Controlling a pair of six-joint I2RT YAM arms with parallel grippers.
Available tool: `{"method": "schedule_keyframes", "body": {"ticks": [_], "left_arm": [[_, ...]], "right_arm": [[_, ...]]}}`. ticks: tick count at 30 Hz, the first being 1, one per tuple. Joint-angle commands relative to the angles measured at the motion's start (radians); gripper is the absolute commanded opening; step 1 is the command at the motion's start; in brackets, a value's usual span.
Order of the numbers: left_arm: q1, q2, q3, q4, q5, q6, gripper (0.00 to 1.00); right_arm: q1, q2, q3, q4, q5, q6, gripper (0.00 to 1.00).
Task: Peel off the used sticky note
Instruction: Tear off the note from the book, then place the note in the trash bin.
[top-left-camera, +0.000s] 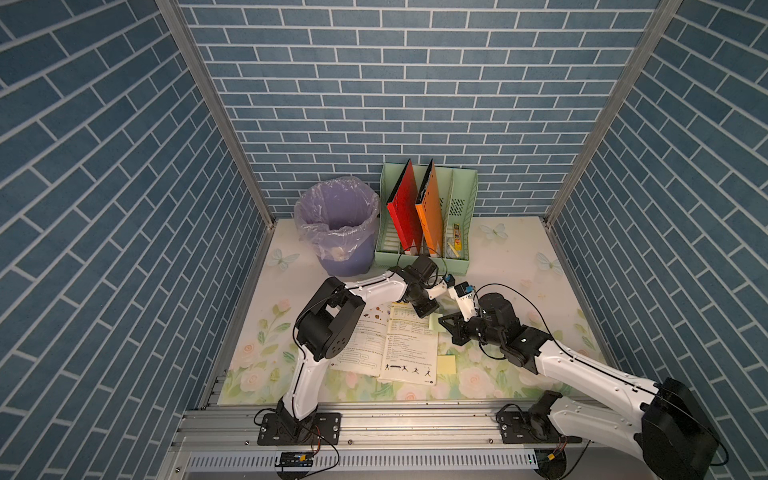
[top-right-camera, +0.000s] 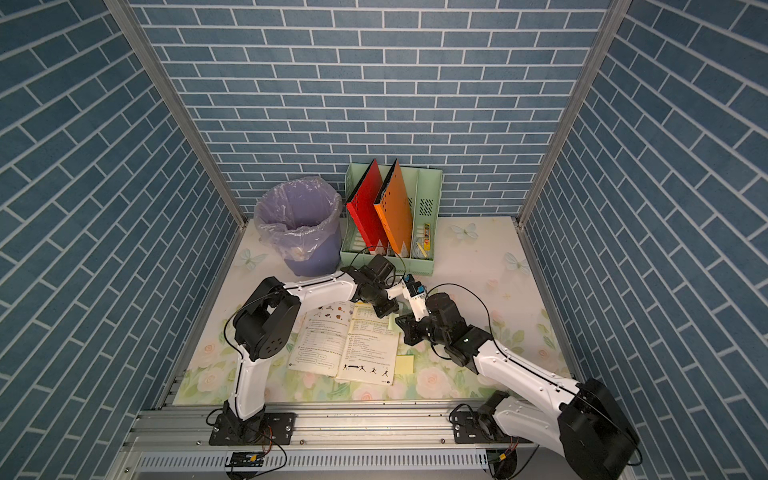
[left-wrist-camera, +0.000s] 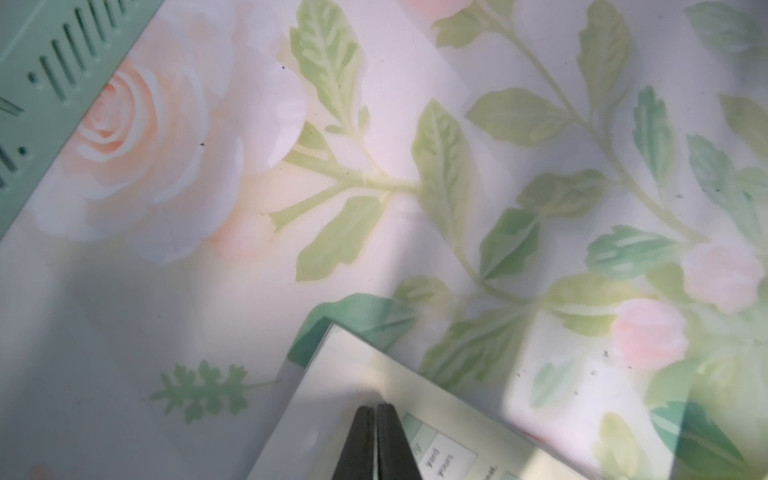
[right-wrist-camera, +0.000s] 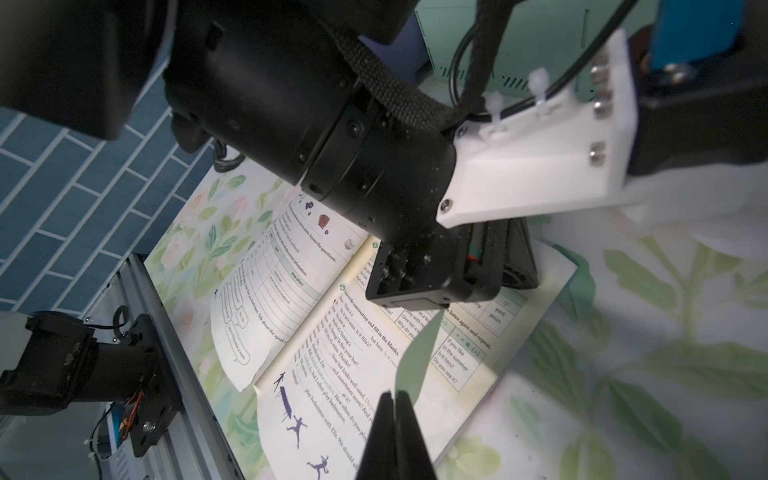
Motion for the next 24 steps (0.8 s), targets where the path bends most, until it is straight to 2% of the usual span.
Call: {"method": "schedule_keyframes", "body": {"ticks": [1, 6, 14, 19, 24], "left_arm": [[0.045, -0.124, 0.024, -0.085, 0.067, 0.022, 0.15], [0.146, -0.303, -0.022, -0.165, 0.138, 0.045, 0.26], [0.436, -0.676, -0.202, -0.298, 0.288, 0.122, 0.45], [0.630, -0.859, -0.334, -0.399, 0.381, 0.228, 0.57], [0.857, -0.879, -0.395, -0.515, 0.453, 0.352, 0.58]], "right_arm": [[0.007, -0.073, 0.078, -0.074, -0.035, -0.006, 0.00], [0.005, -0.124, 0.202, -0.156, -0.035, -0.006, 0.00], [0.003, -0.038, 0.429, -0.233, -0.057, -0.005, 0.00], [0.000, 0.118, 0.653, -0.259, -0.065, -0.038, 0.00], [-0.001, 0.402, 1.053, -0.355, -0.032, -0.080, 0.00]]}}
